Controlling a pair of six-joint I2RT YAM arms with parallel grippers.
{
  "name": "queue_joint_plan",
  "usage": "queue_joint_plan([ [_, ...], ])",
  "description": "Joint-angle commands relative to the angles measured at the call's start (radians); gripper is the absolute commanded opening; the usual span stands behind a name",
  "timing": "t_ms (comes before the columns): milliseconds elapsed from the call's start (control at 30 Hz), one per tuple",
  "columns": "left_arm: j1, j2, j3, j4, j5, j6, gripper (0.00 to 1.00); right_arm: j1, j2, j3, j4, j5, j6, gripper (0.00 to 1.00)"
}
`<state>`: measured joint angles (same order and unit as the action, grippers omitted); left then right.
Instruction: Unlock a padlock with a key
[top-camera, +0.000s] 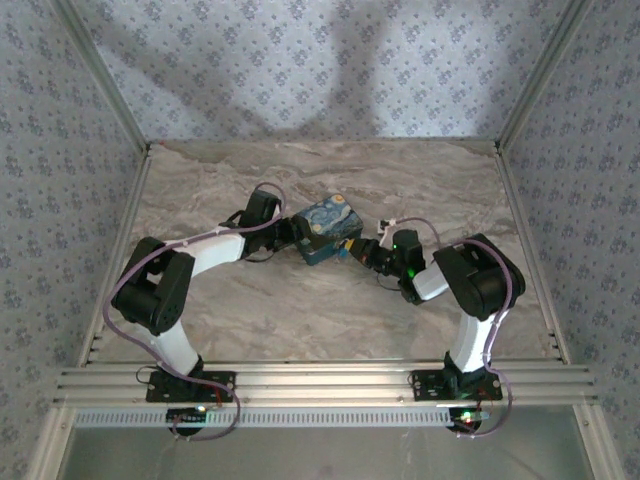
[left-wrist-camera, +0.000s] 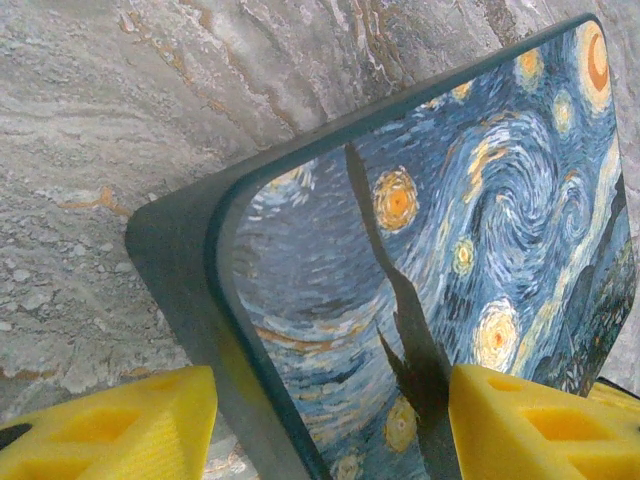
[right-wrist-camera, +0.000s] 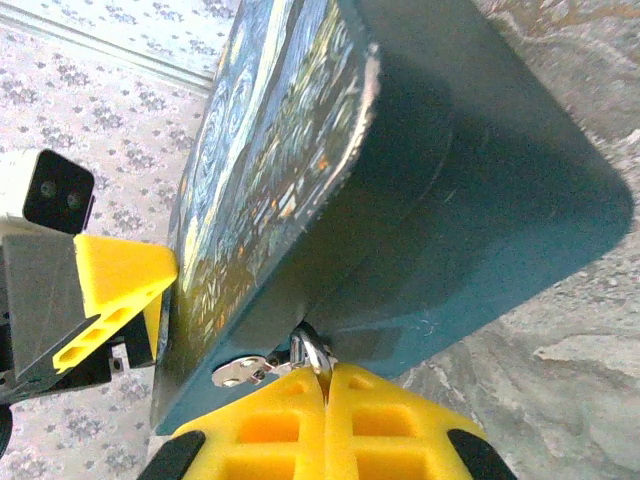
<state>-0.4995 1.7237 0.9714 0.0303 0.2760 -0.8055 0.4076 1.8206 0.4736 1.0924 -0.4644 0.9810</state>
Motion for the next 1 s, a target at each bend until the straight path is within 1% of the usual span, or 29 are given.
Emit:
queue_joint_plan([
  [0,-0.010,-0.016,-0.032,-0.092,-0.005,0.010,0.63,-0.015,-0.048,-0.019,0.023,0.030,-0.002,0.07],
  [133,0.000,-0.053,-0.020,-0.097,-0.002,0.013,0.66,-0.021,-0.112,-0.037,-0.065,0.037,-0.062,0.07],
  [367,0.018,-0.159,-0.010,-0.139,-0.048,0.033,0.72,-0.034,-0.326,-0.054,-0.346,0.056,-0.234,0.07],
  [500,0.019,-0.254,-0.038,-0.146,-0.151,0.063,0.77,-0.034,-0.472,-0.038,-0.543,0.043,-0.342,0.08],
  [567,0.020,-0.314,-0.067,-0.138,-0.227,0.074,0.81,-0.033,-0.555,-0.019,-0.678,0.042,-0.415,0.08],
  [633,0.021,-0.368,-0.095,-0.129,-0.279,0.089,0.84,-0.032,-0.636,0.003,-0.813,0.053,-0.477,0.08],
  [767,0.034,-0.460,-0.135,-0.118,-0.357,0.113,0.89,-0.030,-0.782,0.051,-1.091,0.067,-0.587,0.09],
  [867,0.046,-0.515,-0.168,-0.095,-0.399,0.121,0.91,-0.025,-0.868,0.073,-1.262,0.070,-0.629,0.09],
  [967,0.057,-0.562,-0.198,-0.068,-0.438,0.130,0.93,-0.023,-0.929,0.077,-1.389,0.080,-0.622,0.09],
])
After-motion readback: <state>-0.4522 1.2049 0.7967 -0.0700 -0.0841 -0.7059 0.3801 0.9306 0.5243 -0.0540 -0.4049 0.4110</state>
